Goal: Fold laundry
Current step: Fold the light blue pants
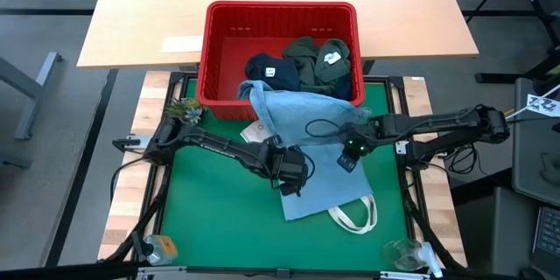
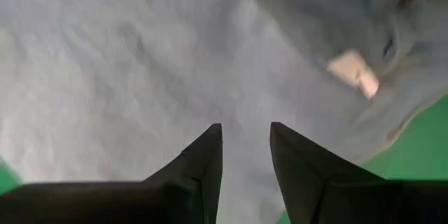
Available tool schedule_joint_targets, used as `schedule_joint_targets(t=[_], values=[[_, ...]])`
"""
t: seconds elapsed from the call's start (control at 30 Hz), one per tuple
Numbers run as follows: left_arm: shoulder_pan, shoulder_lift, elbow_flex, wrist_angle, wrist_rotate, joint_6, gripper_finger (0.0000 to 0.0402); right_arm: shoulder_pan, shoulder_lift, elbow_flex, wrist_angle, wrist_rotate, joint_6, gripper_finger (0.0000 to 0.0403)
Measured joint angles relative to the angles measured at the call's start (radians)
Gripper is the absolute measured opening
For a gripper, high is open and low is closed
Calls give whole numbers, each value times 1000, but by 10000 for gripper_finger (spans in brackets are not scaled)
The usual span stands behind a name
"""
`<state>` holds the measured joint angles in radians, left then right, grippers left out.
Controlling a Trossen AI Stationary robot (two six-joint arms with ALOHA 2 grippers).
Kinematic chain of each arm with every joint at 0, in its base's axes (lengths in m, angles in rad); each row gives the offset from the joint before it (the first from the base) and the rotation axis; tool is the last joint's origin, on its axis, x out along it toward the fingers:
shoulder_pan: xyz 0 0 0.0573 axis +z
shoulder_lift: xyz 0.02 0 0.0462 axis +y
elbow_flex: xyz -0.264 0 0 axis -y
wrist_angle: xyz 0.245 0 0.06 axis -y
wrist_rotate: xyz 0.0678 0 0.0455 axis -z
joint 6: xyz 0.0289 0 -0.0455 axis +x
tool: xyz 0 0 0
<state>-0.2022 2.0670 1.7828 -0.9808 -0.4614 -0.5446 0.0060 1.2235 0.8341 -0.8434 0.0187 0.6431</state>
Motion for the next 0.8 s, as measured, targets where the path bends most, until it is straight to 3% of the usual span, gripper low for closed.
schedule_joint_targets(t=[0.27,0.6,0.8], values=[[56,-2,-152,105,9,-4,118,40,40,-65,35,231,-2,120],[58,-3,-280,228,11,-3,118,33,96,-253,189,233,64,120],[58,-3,-312,275,12,-3,118,33,93,-276,220,213,65,120]])
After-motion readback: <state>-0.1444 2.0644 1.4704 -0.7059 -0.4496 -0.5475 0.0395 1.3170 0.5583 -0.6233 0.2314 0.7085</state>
